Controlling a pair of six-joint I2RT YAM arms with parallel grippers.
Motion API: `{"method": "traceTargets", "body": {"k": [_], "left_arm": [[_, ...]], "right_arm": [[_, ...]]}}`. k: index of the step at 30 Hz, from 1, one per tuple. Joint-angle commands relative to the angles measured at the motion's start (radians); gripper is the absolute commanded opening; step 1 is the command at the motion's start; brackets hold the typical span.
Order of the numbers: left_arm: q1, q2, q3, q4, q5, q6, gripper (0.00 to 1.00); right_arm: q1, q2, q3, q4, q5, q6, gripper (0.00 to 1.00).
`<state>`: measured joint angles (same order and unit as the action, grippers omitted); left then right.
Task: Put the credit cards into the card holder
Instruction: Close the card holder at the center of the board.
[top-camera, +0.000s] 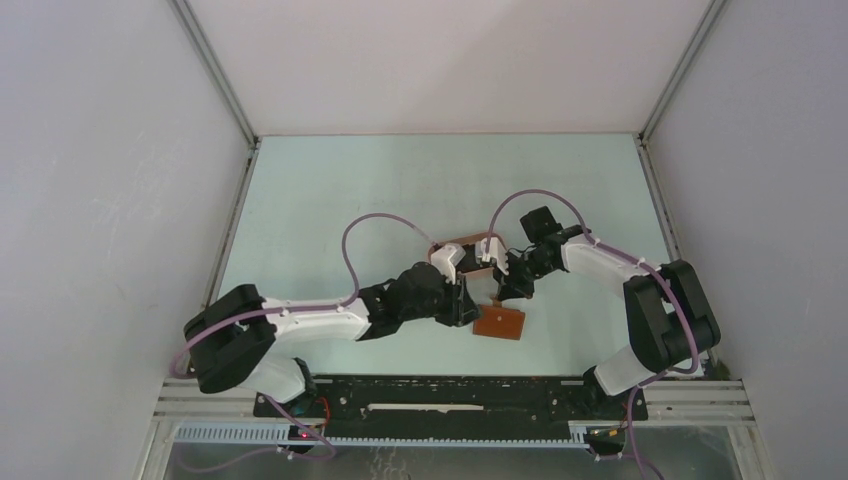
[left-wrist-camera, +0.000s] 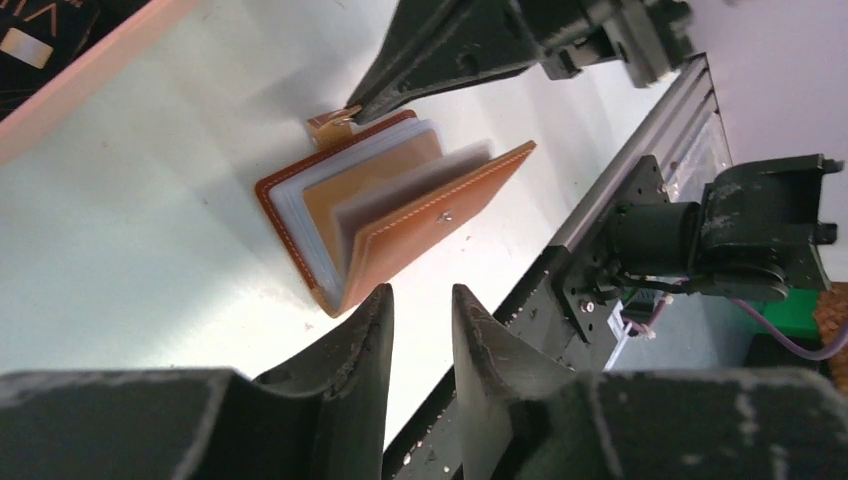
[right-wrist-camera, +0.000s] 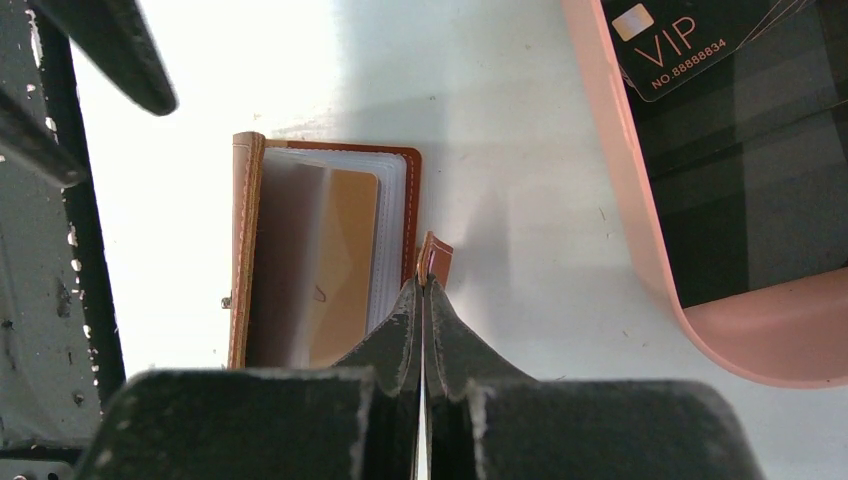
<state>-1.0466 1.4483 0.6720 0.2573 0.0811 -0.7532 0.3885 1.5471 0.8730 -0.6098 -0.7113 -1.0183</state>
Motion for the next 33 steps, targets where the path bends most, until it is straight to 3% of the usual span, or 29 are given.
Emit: {"method": "traceTargets", "body": {"k": [1,6,19,33], "left_arm": [[-0.024,-0.059,-0.017,0.045,0.006,-0.008,0.32],[-0.042,-0.042,0.000,0.114,0.065,-0.020,0.25],[0.028,0.231,0.101,0.226,0.086,-0.029,0.22],[0.063,0.341,0.003,0.318,0.089,-0.114,0.18]], "right_arm": [[0.006,0.005,0.031,0.002,-0.010,0.009,0.00],[0.001,0.007,0.030,0.003,-0.010,0.011,0.00],[-0.007,0.007,0.031,0.001,-0.020,0.012,0.00],[-0.033,0.009,0.030,0.015,-0.033,0.038,0.00]]}}
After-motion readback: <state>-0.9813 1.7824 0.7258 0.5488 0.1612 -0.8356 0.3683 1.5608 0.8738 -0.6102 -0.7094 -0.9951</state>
